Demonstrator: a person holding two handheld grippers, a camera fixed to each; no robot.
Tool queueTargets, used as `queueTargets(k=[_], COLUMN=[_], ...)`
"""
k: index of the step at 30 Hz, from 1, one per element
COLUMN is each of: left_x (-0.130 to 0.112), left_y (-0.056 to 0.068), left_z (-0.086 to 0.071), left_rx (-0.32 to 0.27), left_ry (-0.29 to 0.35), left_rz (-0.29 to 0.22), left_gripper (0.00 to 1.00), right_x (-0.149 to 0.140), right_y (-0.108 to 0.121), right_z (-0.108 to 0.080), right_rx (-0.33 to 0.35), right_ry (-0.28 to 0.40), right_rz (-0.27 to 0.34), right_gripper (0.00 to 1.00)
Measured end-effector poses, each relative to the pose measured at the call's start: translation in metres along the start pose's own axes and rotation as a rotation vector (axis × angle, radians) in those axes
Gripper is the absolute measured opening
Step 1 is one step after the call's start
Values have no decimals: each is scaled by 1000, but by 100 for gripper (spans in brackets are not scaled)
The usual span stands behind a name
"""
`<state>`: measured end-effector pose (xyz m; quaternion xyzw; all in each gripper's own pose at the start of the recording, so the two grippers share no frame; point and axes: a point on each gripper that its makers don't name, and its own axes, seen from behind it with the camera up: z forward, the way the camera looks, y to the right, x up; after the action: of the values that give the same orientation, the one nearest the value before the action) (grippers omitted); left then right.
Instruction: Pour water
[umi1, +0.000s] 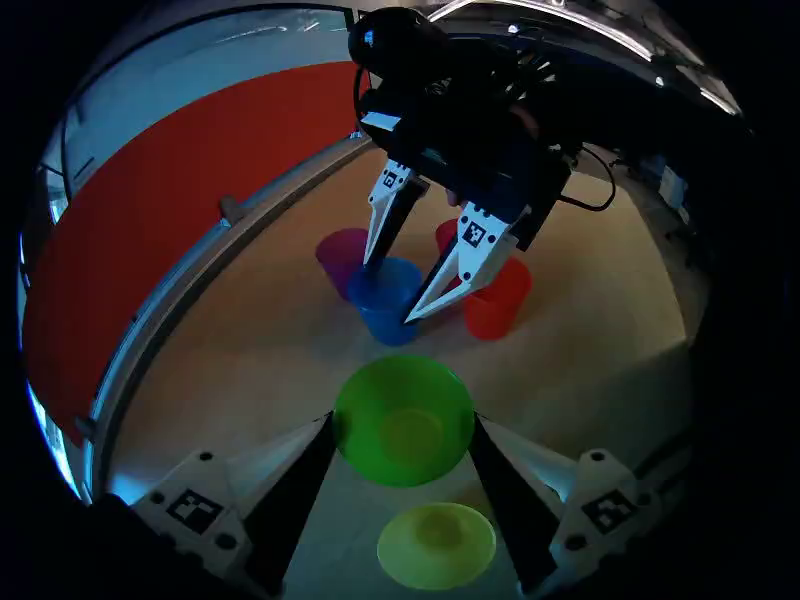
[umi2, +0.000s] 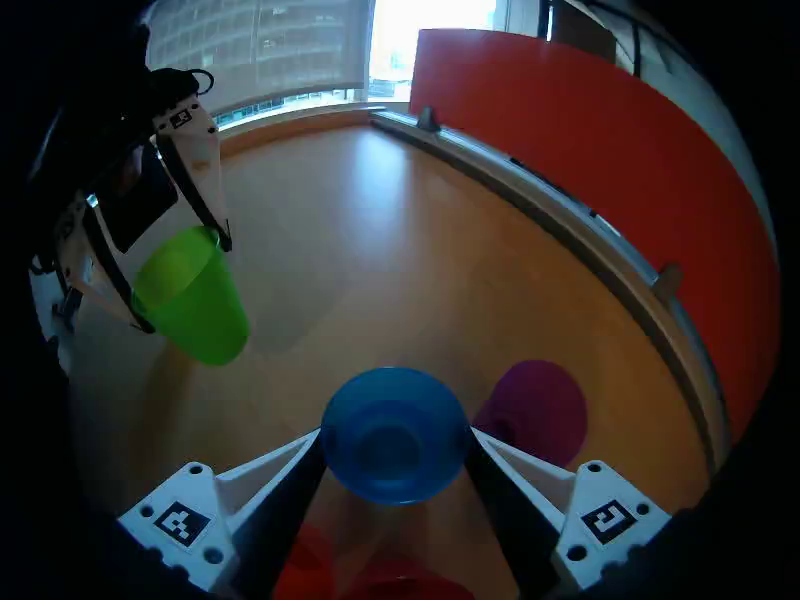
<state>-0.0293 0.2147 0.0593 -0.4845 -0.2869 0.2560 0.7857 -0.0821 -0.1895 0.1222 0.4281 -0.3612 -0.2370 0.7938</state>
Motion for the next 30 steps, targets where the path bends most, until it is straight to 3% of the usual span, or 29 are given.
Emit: queueTargets(k=[20,30], left_x=[-1,4], left_y=[-4,-3], left_z=[-6,-13], left_rx=[18,35], left_ry=[18,35], left_rz=[-26,-32], left_gripper=[89,89], right_x=[1,13], right_y=[-4,-6], right_z=[1,-13], right_rx=[3,-8], right_ry=[58,124], right_rz=[40,53], right_gripper=[93,93])
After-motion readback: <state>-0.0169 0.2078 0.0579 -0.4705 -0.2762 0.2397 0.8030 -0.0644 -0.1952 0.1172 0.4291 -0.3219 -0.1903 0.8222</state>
